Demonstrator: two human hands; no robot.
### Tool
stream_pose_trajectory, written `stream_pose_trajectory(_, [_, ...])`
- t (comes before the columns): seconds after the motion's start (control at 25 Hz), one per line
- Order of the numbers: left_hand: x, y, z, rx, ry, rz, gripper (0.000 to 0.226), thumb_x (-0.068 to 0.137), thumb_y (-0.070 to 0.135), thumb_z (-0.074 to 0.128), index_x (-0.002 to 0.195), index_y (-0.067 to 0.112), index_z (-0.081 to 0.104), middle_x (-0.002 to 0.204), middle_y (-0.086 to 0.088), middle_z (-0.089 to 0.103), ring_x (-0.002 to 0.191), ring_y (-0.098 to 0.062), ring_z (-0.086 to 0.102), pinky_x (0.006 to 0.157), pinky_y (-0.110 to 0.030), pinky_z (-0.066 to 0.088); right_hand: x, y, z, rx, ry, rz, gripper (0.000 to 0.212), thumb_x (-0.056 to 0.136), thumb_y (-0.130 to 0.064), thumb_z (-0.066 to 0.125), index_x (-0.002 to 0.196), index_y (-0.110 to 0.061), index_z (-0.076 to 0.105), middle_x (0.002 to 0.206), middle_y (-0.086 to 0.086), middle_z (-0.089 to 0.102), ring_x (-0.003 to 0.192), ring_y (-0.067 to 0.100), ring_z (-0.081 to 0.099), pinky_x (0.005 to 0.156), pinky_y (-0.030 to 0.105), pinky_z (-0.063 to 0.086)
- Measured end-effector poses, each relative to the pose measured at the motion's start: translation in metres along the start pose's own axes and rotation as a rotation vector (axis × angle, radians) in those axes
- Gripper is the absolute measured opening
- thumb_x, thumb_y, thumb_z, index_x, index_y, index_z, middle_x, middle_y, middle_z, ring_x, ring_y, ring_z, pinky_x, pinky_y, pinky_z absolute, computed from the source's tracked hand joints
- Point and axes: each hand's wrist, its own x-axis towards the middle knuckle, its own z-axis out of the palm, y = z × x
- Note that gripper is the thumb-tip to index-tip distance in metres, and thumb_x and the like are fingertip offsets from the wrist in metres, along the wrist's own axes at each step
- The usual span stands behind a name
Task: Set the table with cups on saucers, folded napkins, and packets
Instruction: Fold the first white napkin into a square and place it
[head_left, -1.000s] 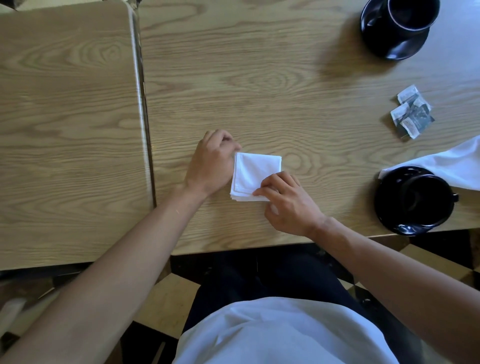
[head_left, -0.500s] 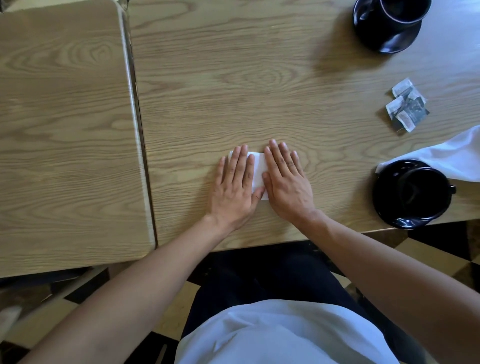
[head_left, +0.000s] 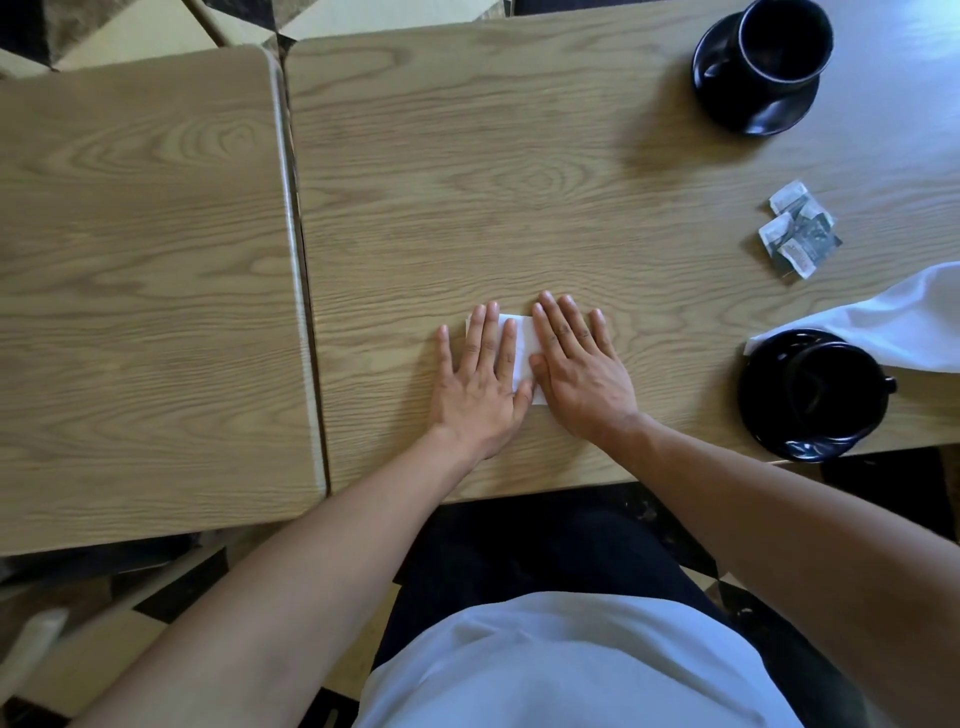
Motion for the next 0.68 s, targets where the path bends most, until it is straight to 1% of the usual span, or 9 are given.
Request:
stream_pose_trajectory(0.08, [-0.001, -0.004, -0.011, -0.067, -0.017, 0.05, 0.073, 0.105, 0.052, 0.021, 0.16, 0.012, -0.005, 0.168, -0.016, -0.013, 0.155, -0.03, -0.015, 0.121, -0.064, -0.003, 0.001, -0.007, -0.009, 0.028, -0.005, 0.022, 0.059, 0.11, -0.033, 0.026, 0.162, -0.008, 0.01, 0.171, 0.007, 0.002, 0.158, 0.023, -0.005, 0.127, 0.045, -0.005])
stream_pose_trajectory(0.12, [-0.001, -0.008, -0.017, -0.144, -0.002, 0.066, 0.072, 0.105, 0.051, 0.025, 0.161, 0.013, -0.001, 0.169, -0.017, -0.007, 0.156, -0.032, -0.01, 0.122, -0.062, -0.001, 0.001, -0.011, -0.014, 0.079, 0.014, 0.053, 0.06, 0.11, -0.032, 0.03, 0.161, -0.007, 0.014, 0.171, 0.009, 0.006, 0.158, 0.024, -0.001, 0.127, 0.045, -0.003])
stream_pose_trajectory(0.2, [-0.001, -0.014, -0.028, -0.229, 0.121, 0.011, 0.07, 0.103, 0.045, 0.034, 0.16, 0.008, 0.015, 0.165, -0.023, 0.018, 0.152, -0.04, 0.018, 0.121, -0.059, 0.015, 0.0, -0.018, -0.021, 0.176, 0.117, 0.17, 0.058, 0.105, -0.026, 0.042, 0.157, -0.005, 0.029, 0.167, 0.013, 0.023, 0.155, 0.03, 0.016, 0.126, 0.044, 0.013])
stream_pose_trajectory(0.24, [0.001, -0.017, -0.034, -0.216, 0.177, -0.066, 0.07, 0.102, 0.043, 0.04, 0.158, 0.005, 0.022, 0.157, -0.024, 0.033, 0.142, -0.042, 0.033, 0.116, -0.056, 0.027, 0.001, -0.02, -0.025, 0.195, 0.158, 0.23, 0.056, 0.1, -0.023, 0.047, 0.153, -0.008, 0.037, 0.161, 0.012, 0.032, 0.149, 0.033, 0.027, 0.122, 0.044, 0.023])
stream_pose_trajectory(0.28, [0.004, -0.02, -0.04, -0.211, 0.186, -0.147, 0.07, 0.1, 0.04, 0.045, 0.156, 0.003, 0.026, 0.148, -0.023, 0.043, 0.131, -0.041, 0.042, 0.108, -0.053, 0.035, 0.003, -0.021, -0.028, 0.193, 0.163, 0.278, 0.055, 0.095, -0.022, 0.051, 0.148, -0.012, 0.043, 0.154, 0.01, 0.039, 0.141, 0.033, 0.035, 0.116, 0.043, 0.03])
stream_pose_trajectory(0.36, [0.012, -0.024, -0.047, -0.258, 0.107, -0.245, 0.069, 0.096, 0.037, 0.053, 0.153, 0.005, 0.031, 0.138, -0.018, 0.046, 0.122, -0.038, 0.045, 0.098, -0.049, 0.04, 0.008, -0.021, -0.032, 0.157, 0.115, 0.309, 0.051, 0.087, -0.024, 0.056, 0.137, -0.019, 0.053, 0.14, 0.008, 0.045, 0.127, 0.033, 0.041, 0.106, 0.041, 0.036])
stream_pose_trajectory(0.44, [0.019, -0.027, -0.052, -0.298, 0.057, -0.227, 0.061, 0.09, 0.033, 0.059, 0.145, 0.013, 0.044, 0.131, -0.013, 0.045, 0.118, -0.037, 0.044, 0.094, -0.046, 0.041, 0.012, -0.017, -0.036, 0.144, 0.073, 0.31, 0.046, 0.083, -0.026, 0.058, 0.129, -0.02, 0.057, 0.132, 0.008, 0.047, 0.122, 0.033, 0.043, 0.102, 0.04, 0.035])
stream_pose_trajectory(0.52, [0.025, -0.032, -0.055, -0.325, 0.074, -0.197, 0.048, 0.083, 0.031, 0.064, 0.128, 0.016, 0.056, 0.124, -0.009, 0.045, 0.113, -0.035, 0.043, 0.091, -0.043, 0.042, 0.017, -0.012, -0.038, 0.176, 0.055, 0.318, 0.044, 0.081, -0.026, 0.062, 0.123, -0.017, 0.057, 0.128, 0.008, 0.048, 0.12, 0.032, 0.043, 0.101, 0.038, 0.035])
stream_pose_trajectory(0.68, [0.031, -0.038, -0.061, -0.458, 0.046, -0.213, 0.03, 0.078, 0.023, 0.065, 0.107, 0.019, 0.056, 0.117, -0.004, 0.048, 0.111, -0.03, 0.042, 0.09, -0.039, 0.04, 0.017, -0.005, -0.042, 0.317, 0.009, 0.28, 0.032, 0.081, -0.023, 0.065, 0.111, -0.017, 0.054, 0.112, 0.002, 0.054, 0.112, 0.028, 0.044, 0.095, 0.033, 0.035])
